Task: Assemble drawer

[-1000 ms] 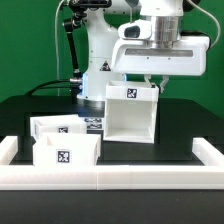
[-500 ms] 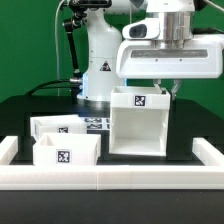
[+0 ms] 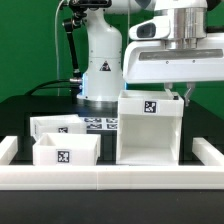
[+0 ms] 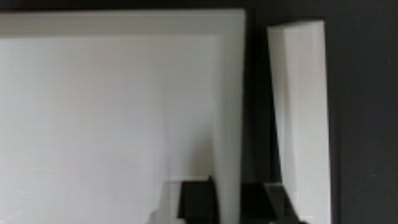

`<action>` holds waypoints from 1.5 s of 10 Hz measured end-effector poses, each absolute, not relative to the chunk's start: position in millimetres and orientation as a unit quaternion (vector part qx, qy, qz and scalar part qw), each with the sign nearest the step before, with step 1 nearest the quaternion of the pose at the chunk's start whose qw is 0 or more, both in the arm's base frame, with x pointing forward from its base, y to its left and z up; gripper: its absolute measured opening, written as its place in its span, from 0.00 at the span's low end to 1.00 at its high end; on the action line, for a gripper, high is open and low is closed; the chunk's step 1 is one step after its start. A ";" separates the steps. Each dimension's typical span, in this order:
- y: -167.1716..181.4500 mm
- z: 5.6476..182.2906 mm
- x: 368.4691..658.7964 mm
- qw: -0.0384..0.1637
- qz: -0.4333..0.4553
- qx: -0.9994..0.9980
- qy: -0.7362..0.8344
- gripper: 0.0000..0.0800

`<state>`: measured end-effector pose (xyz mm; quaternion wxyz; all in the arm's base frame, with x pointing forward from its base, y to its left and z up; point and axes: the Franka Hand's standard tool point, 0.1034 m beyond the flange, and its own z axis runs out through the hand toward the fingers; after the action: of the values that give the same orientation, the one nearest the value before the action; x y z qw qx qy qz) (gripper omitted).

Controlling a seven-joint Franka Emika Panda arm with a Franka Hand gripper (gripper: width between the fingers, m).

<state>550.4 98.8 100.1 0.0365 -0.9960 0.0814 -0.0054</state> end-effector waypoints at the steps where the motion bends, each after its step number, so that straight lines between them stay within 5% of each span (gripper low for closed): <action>1: 97.8 100.0 556.3 0.037 -0.008 -0.996 0.082 0.05; 6: 99.5 101.0 560.2 0.039 -0.010 -0.994 0.103 0.05; 15: 99.9 100.9 564.9 0.052 -0.003 -0.898 0.438 0.05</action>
Offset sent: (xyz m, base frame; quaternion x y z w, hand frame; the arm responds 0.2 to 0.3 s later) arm 0.0000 0.0000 0.0000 0.0000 0.0000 0.0650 0.9979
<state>564.9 99.9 100.9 0.0519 -0.8977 0.4375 -0.0027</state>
